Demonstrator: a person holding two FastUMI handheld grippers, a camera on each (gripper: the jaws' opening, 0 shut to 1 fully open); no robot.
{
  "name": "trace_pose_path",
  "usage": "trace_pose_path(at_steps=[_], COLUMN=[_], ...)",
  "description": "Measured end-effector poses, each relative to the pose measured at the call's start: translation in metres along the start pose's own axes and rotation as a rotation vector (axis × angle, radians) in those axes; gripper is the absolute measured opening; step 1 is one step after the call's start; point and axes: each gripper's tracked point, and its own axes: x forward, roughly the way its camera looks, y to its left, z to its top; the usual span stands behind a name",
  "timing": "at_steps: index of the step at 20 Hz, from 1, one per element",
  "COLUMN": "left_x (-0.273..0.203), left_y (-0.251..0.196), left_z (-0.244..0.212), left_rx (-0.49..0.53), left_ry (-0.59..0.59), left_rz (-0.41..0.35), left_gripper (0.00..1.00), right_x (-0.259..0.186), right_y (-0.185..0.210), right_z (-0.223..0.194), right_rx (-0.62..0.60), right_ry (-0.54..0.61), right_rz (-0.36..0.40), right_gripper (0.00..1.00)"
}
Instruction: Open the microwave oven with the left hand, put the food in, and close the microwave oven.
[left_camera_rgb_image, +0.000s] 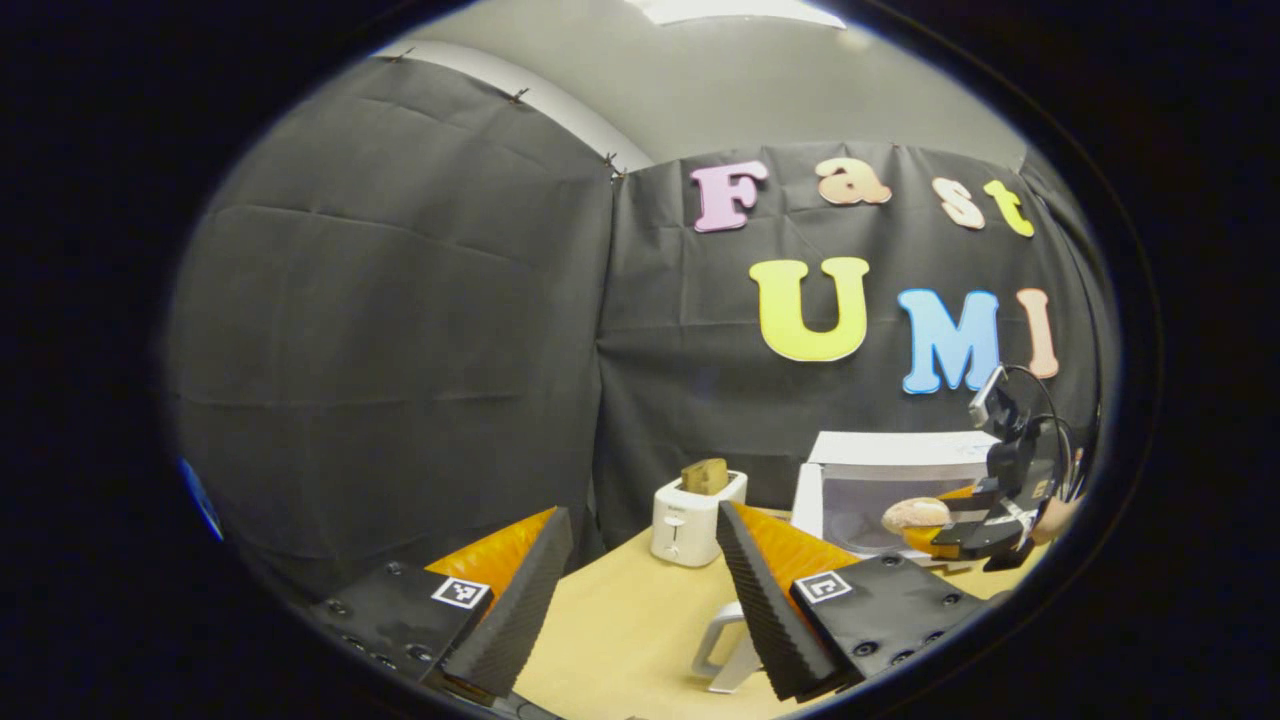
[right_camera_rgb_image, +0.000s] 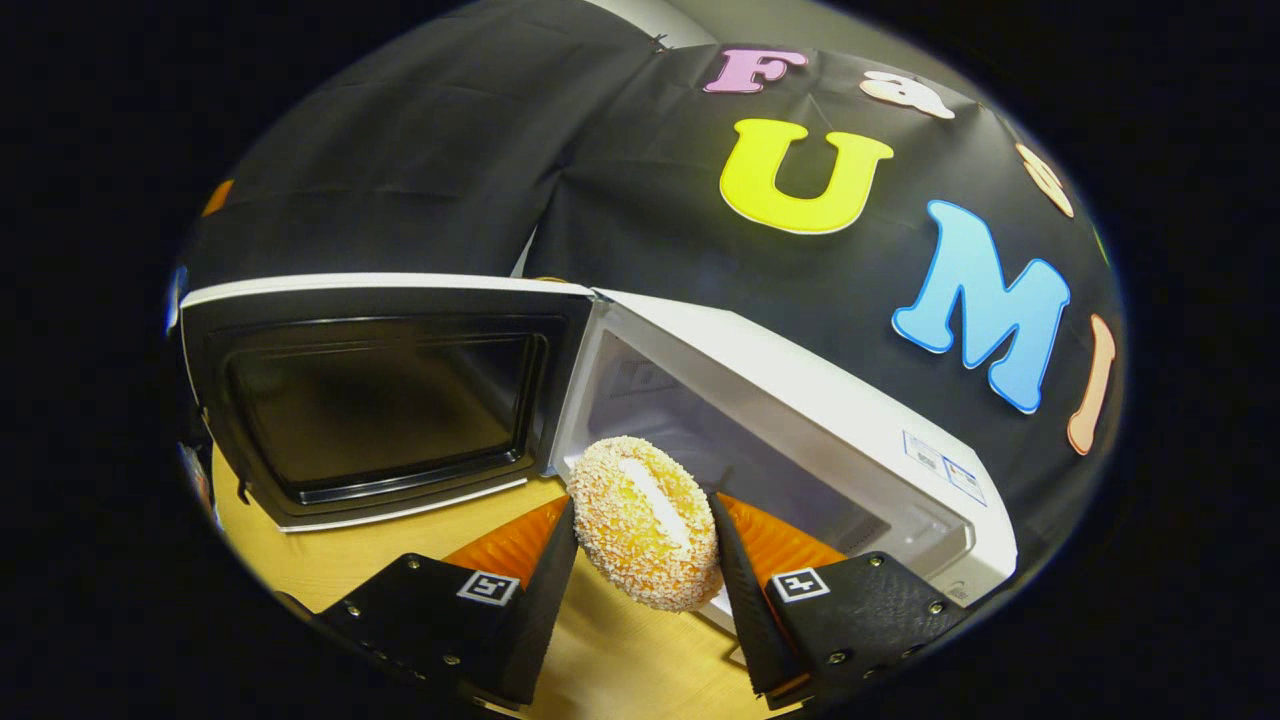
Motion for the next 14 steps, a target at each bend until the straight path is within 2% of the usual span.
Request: trace_pose_path(at_steps=[14], left_x=[0.06], left_y=[0.028], left_z=[-0.034], left_rx=[0.015], left_ry=[0.07], left_rz=[0.061], left_gripper=[0.96], right_x=[0.099], right_y=[-0.031], right_z=[-0.037], right_rx=[-0.09], right_ry=[0.062], right_rz=[-0.131], right_gripper=[0.79])
